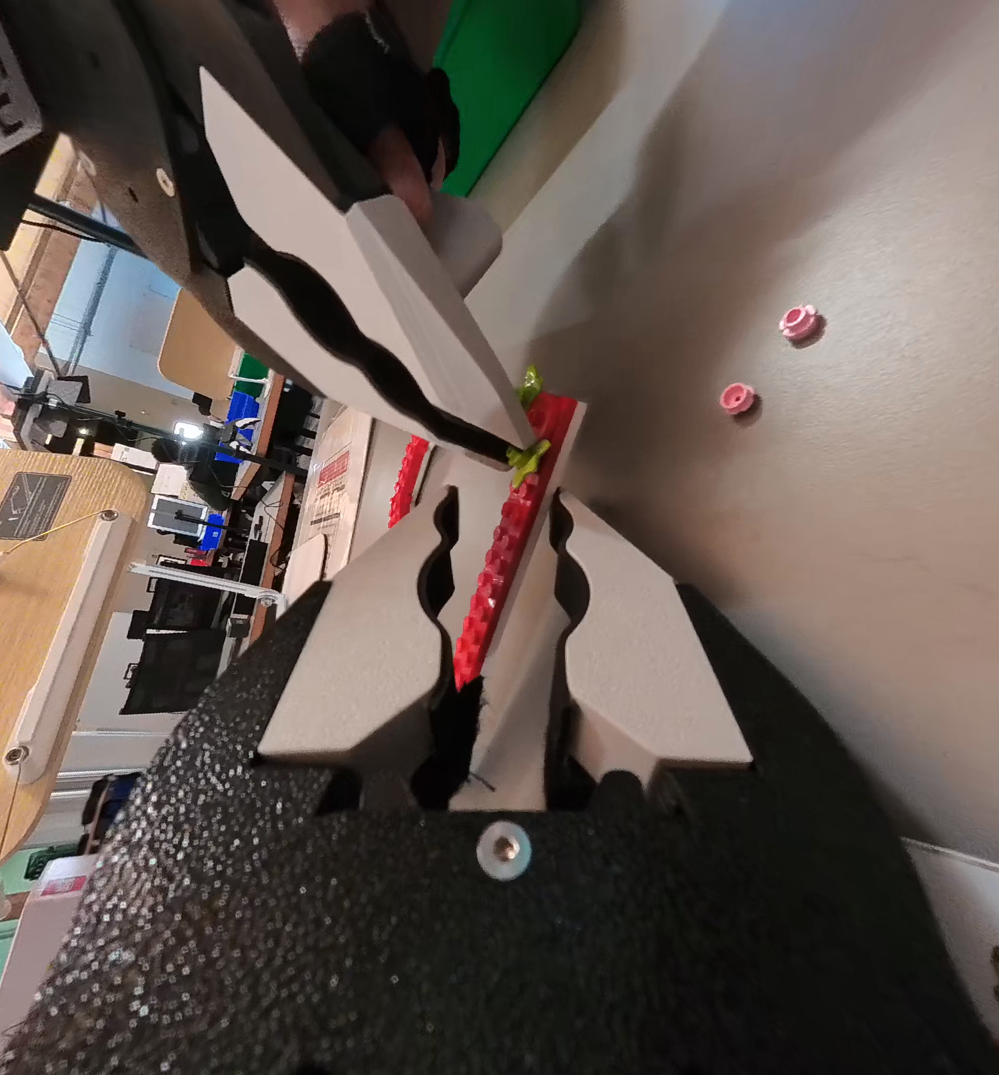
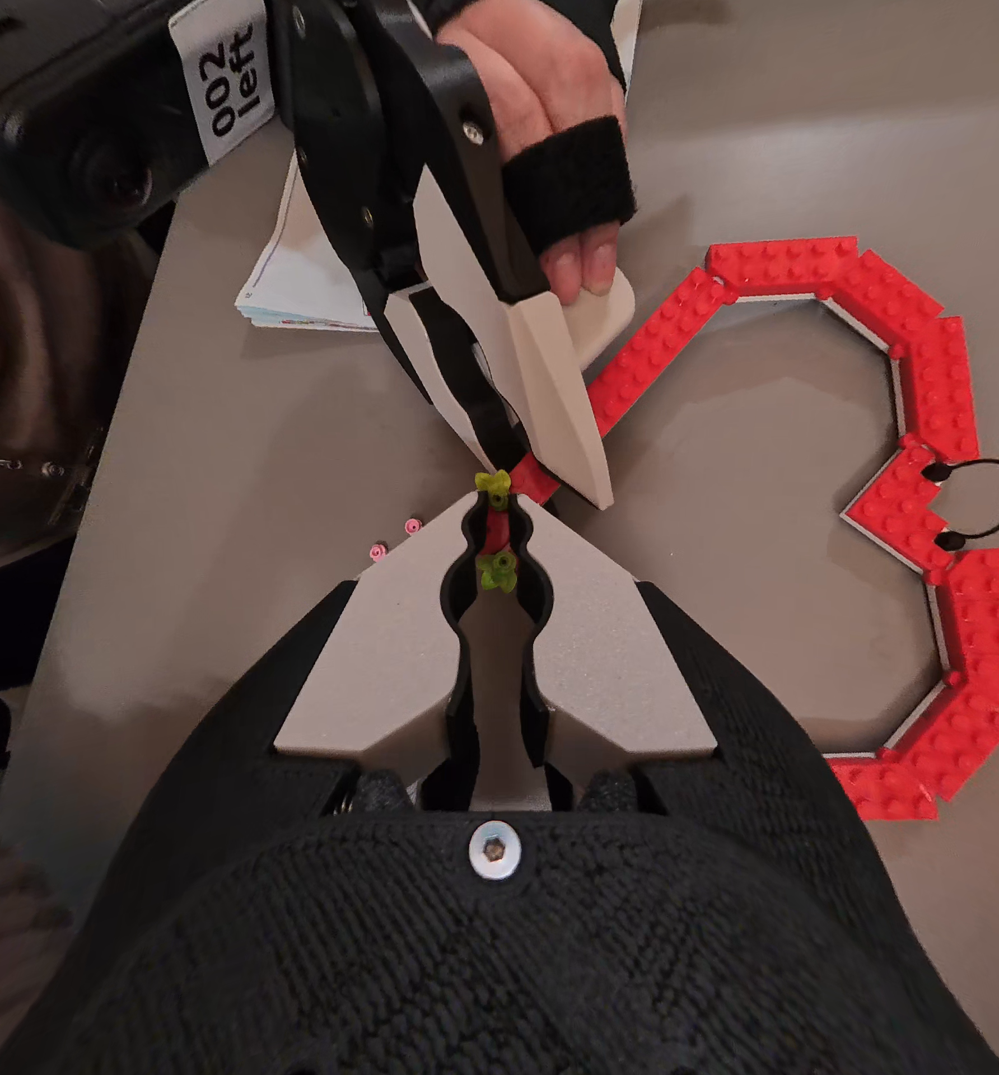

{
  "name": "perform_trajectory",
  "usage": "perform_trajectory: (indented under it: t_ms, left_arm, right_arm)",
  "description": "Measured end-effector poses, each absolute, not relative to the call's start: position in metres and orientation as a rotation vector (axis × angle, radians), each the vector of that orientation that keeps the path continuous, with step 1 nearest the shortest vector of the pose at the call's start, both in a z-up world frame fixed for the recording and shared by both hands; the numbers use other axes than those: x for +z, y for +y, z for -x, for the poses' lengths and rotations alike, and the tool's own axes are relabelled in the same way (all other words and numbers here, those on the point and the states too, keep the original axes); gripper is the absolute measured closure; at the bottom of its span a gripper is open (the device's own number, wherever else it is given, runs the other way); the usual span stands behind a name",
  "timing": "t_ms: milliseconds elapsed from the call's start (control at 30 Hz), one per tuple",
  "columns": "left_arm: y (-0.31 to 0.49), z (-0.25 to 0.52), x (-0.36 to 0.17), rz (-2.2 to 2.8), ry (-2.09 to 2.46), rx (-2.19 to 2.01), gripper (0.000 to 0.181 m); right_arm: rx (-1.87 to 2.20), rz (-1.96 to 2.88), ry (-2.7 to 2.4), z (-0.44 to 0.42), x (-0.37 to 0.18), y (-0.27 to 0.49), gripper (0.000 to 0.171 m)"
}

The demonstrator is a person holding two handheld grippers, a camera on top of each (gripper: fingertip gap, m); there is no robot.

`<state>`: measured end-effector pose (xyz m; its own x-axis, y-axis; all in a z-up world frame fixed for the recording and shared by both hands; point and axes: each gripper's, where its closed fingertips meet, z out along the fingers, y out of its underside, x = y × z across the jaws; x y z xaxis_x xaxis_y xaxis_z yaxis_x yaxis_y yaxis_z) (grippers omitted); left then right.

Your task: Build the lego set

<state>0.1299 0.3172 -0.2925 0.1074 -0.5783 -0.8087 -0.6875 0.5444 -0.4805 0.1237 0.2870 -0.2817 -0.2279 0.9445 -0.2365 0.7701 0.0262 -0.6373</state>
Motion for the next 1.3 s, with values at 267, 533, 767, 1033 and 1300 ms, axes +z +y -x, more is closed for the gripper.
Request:
perform_trajectory:
  t_ms: [267, 533, 767, 1033, 1300]
  left_arm:
    - [0.3197, -0.1286, -0.2904, 1.092, 1.557, 0.178, 0.142]
    - [0.3222, -0.1271, -0.288, 1.11, 1.533, 0.179, 0.135]
    - [0.322, -0.1272, -0.2883, 1.114, 1.534, 0.176, 0.136]
    - [0.3212, -0.1278, -0.2879, 1.101, 1.537, 0.193, 0.133]
    - [0.3203, -0.1287, -0.2876, 1.096, 1.539, 0.191, 0.132]
  right_arm:
    - [0.902, 1.854, -2.121, -0.1237, -0.2869, 0.2863, 0.166]
    - [0.826, 1.926, -2.138, -0.123, -0.288, 0.2867, 0.166]
    - [0.764, 1.979, -2.155, -0.1221, -0.2881, 0.2871, 0.167]
    - [0.746, 2.041, -2.121, -0.1219, -0.289, 0.2861, 0.167]
    - [0.544, 1.994, -2.236, -0.1235, -0.2902, 0.2851, 0.167]
